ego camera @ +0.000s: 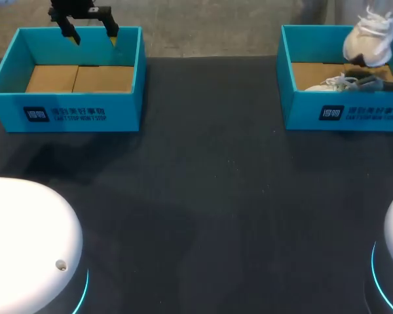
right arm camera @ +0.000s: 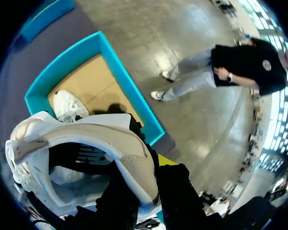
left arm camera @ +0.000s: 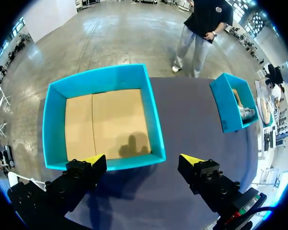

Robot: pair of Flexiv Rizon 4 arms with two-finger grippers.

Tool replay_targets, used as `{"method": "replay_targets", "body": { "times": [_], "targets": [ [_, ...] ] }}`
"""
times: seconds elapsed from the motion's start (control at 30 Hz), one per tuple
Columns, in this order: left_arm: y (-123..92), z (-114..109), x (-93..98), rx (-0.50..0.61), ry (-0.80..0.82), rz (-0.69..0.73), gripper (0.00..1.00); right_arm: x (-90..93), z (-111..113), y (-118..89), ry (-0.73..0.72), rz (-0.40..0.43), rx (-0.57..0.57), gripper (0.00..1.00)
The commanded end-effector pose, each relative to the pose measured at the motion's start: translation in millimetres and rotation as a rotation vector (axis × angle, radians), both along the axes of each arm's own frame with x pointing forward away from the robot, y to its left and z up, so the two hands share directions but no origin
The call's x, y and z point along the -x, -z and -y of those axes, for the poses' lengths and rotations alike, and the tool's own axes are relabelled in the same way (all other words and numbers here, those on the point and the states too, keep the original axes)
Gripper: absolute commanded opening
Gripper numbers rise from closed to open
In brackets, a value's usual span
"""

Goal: Take the shoe out of the shoebox, open the shoe tongue, remove and reinsert the insole, then place the shoe into the shoebox

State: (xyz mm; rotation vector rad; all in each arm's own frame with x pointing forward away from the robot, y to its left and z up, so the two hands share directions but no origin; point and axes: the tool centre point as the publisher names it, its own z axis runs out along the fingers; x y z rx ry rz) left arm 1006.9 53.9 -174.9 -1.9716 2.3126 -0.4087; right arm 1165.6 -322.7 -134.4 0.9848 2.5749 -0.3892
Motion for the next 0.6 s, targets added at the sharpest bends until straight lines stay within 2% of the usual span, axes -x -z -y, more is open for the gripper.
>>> {"method": "replay_targets", "body": {
  "times": [0.03,0.6],
  "targets": [
    [0.0,0.2,-0.1,-0.001,0.000,0.000,1.00,-6.0,-1.8,-4.3,0.309,-0.043,-0.128,0.00],
    [0.0,0.2,-0.1,-0.001,0.000,0.000,1.00,17.9,8.5,-0.9,0.624,0.047,-0.139,0.00]
  ]
}}
